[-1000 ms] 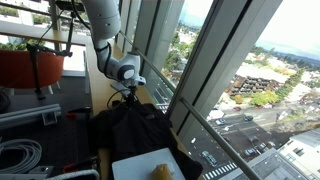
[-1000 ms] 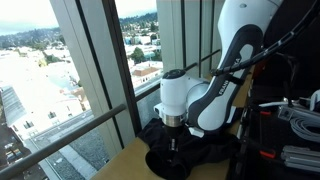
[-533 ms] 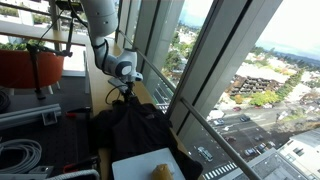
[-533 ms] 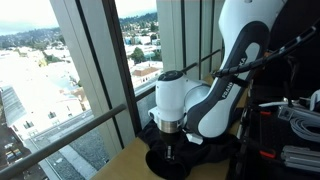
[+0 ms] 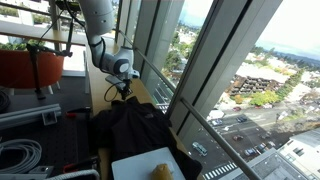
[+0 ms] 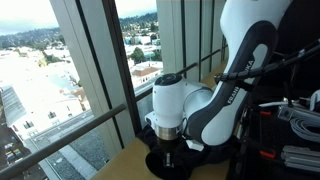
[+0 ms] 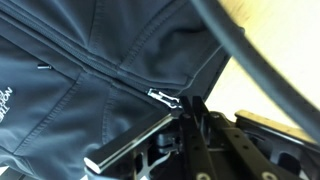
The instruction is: Close the zipper of the black vest
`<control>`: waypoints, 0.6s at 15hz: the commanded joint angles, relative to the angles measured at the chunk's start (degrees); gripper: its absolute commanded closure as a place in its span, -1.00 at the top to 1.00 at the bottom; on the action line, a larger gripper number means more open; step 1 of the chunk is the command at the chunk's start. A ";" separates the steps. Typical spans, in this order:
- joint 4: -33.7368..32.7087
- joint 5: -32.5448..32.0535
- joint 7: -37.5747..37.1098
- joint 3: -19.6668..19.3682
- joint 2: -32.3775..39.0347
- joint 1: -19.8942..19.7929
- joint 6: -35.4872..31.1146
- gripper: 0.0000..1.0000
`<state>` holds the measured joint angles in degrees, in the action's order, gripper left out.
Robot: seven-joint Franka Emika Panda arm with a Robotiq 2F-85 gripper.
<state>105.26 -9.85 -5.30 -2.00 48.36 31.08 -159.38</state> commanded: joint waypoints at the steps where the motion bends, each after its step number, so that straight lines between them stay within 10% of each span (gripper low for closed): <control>1: -1.72 -1.82 -2.34 0.75 0.05 1.44 0.84 -0.96; 2: -1.84 -1.92 -2.42 0.67 0.02 1.65 0.89 -0.96; 3: -1.82 -1.92 -2.54 0.57 -0.07 1.81 0.98 -0.38; 9: 3.33 -1.39 -3.20 0.58 -4.08 1.82 -0.62 0.35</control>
<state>104.87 -10.14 -6.42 -1.68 47.72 33.26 -159.43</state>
